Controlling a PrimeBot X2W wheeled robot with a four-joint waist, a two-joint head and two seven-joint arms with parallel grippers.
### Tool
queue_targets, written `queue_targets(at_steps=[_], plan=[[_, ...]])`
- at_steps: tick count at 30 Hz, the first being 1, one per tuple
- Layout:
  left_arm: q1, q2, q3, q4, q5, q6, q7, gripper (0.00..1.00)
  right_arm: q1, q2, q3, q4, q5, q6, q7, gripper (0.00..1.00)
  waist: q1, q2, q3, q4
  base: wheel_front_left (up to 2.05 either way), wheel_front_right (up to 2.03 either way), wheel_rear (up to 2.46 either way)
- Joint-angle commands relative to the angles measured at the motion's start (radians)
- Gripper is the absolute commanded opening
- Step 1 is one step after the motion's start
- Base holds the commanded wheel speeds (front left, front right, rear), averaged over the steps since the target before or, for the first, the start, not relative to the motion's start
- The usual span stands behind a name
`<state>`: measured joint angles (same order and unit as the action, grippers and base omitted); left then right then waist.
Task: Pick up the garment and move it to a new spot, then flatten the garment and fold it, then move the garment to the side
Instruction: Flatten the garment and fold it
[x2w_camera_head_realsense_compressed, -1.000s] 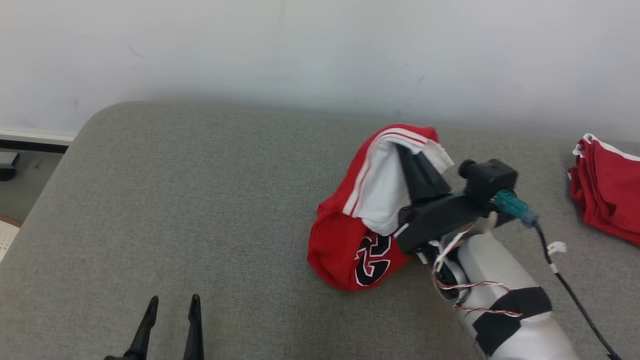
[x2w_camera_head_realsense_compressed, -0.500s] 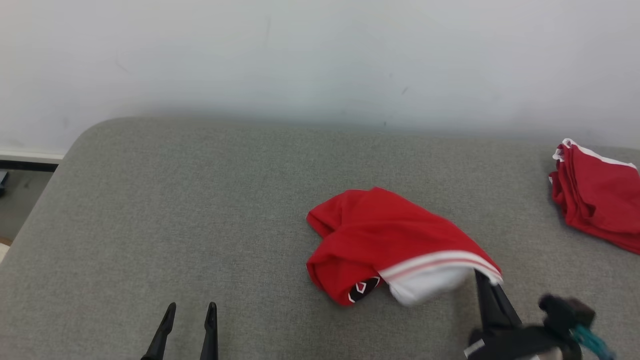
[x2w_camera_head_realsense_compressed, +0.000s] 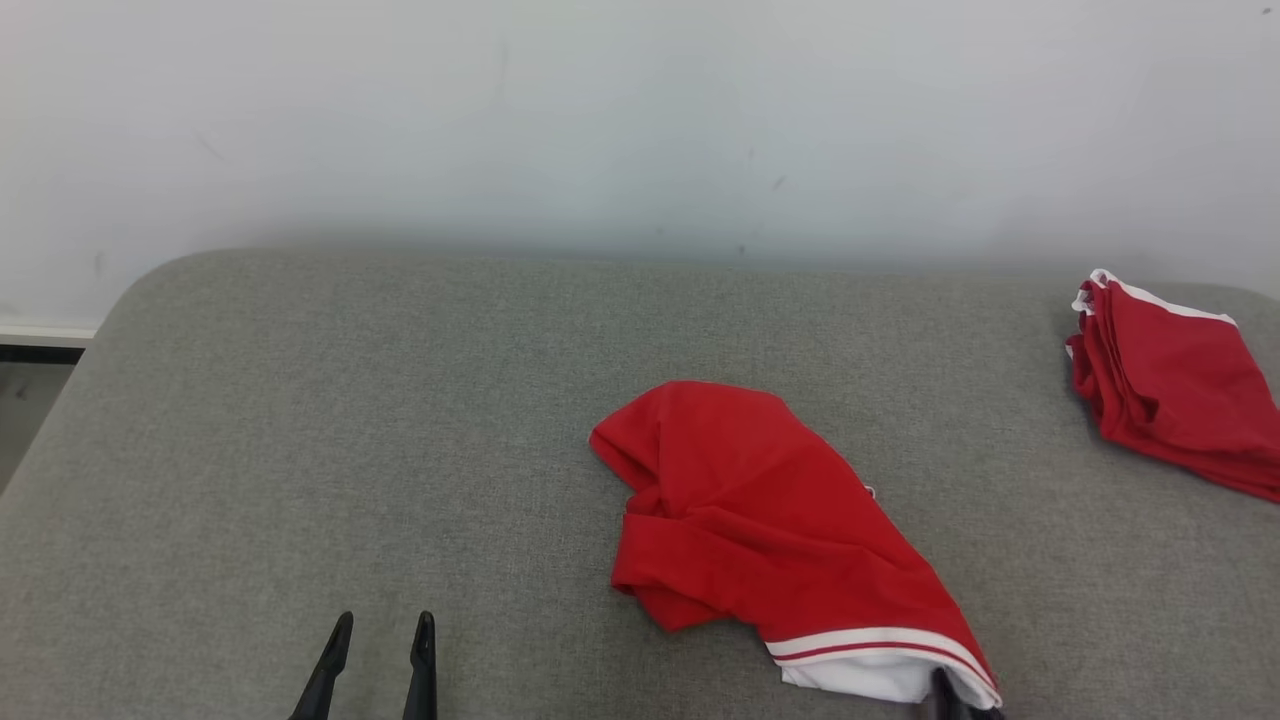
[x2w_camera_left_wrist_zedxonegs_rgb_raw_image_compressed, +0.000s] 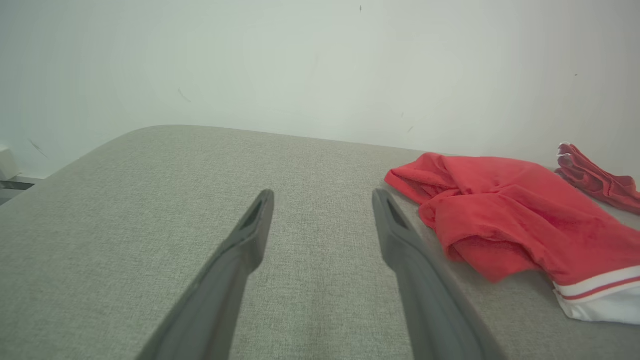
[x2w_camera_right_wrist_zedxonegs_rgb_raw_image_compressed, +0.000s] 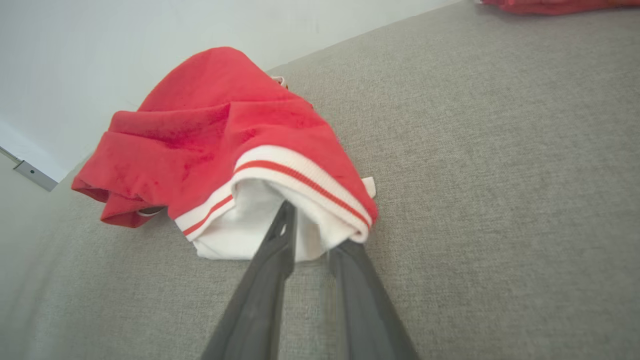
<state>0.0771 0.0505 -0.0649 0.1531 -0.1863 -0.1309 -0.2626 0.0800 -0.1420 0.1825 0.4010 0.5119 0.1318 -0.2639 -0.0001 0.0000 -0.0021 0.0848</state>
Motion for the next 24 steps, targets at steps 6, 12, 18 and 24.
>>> queue_targets(at_steps=[6, 12, 18, 24], plan=[[0.001, 0.000, 0.005, 0.001, 0.003, 0.001, -0.003, 1.00, 0.008, 0.011, -0.038, -0.135, -0.059, -0.002, 0.000, 1.00, 0.0001, 0.0000, 0.001, -0.015, 0.00, 0.00, 0.00], [-0.015, 0.000, 0.001, -0.004, 0.001, 0.001, -0.003, 1.00, 0.043, 0.039, -0.126, -0.233, -0.141, -0.002, 0.000, 1.00, 0.0001, 0.0000, 0.009, -0.034, 0.00, 0.00, 0.00], [-0.041, 0.000, -0.024, 0.005, 0.010, 0.001, -0.003, 1.00, 0.038, 0.065, -0.152, -0.258, -0.203, -0.002, 0.000, 1.00, 0.0001, 0.0000, 0.026, -0.059, 0.00, 0.00, 0.00], [-0.092, 0.015, -0.106, 0.054, 0.033, 0.001, -0.003, 1.00, 0.025, 0.087, -0.121, -0.298, -0.251, -0.002, 0.000, 1.00, 0.0001, 0.0000, 0.060, -0.094, 0.00, 0.00, 0.00]])
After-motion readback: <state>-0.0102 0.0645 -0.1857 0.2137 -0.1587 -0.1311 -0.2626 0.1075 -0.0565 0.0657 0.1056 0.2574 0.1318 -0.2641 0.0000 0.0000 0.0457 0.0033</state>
